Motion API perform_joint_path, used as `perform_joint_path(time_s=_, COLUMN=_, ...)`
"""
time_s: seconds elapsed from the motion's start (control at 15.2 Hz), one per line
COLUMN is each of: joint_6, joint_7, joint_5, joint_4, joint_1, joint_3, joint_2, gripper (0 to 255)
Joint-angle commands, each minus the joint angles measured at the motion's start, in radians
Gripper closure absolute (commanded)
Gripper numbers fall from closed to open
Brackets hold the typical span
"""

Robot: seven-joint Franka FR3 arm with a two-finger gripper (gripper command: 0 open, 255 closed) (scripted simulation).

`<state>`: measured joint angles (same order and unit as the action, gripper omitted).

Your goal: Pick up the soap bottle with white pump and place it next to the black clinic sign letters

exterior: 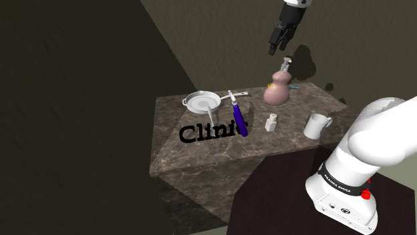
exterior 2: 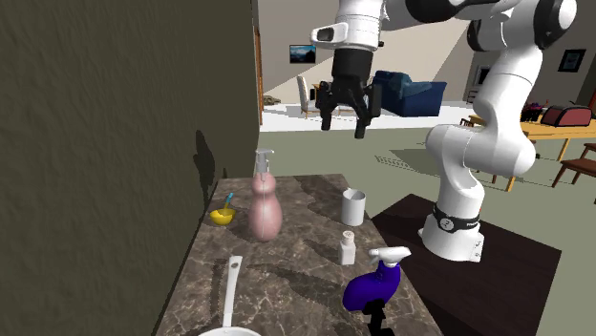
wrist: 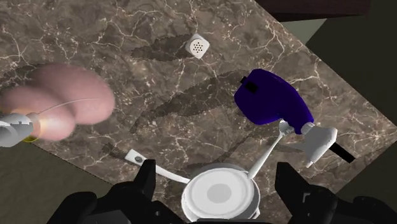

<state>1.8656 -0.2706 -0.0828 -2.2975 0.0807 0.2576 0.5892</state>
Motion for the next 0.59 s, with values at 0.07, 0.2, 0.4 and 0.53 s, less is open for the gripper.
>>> perform_joint_path(time_s=0.07, joint_6=0.032, joint_7=-0.068, joint_5=-0.016, joint_4=0.026, joint_1=0.013, joint_3=0.059, joint_2=-0.064, gripper=0)
perform_joint_path(time_s=0.2, joint_6=0.052, joint_7=-0.114, joint_5=-0.021, joint_4=0.048, joint_1=0.019, joint_3=0.099, joint_2=-0.110, gripper=0)
perform_joint_path(time_s=0.4, joint_6=0.081, joint_7=-0.185, joint_5=-0.021, joint_4=0.090, joint_1=0.026, joint_3=0.159, joint_2=-0.188, gripper=0)
perform_joint_path(time_s=0.53, joint_6=0.099, joint_7=-0.234, joint_5=-0.013, joint_4=0.124, joint_1=0.029, joint_3=0.199, joint_2=-0.244, gripper=0)
